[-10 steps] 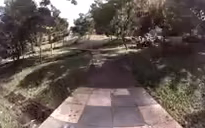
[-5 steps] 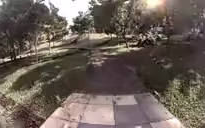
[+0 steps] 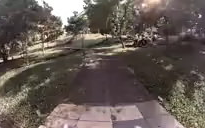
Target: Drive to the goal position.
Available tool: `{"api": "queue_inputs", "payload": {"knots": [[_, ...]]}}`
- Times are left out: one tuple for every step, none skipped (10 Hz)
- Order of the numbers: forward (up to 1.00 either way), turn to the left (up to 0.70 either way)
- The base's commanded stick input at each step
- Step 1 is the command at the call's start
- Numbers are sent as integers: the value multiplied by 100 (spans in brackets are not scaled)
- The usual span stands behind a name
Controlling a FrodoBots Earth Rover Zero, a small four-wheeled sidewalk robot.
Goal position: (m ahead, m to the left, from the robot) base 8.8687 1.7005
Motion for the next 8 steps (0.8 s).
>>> {"api": "queue_inputs", "payload": {"knots": [[70, 0], [70, 0], [70, 0], [70, 0], [70, 0], [70, 0], [70, 0], [70, 0]]}}
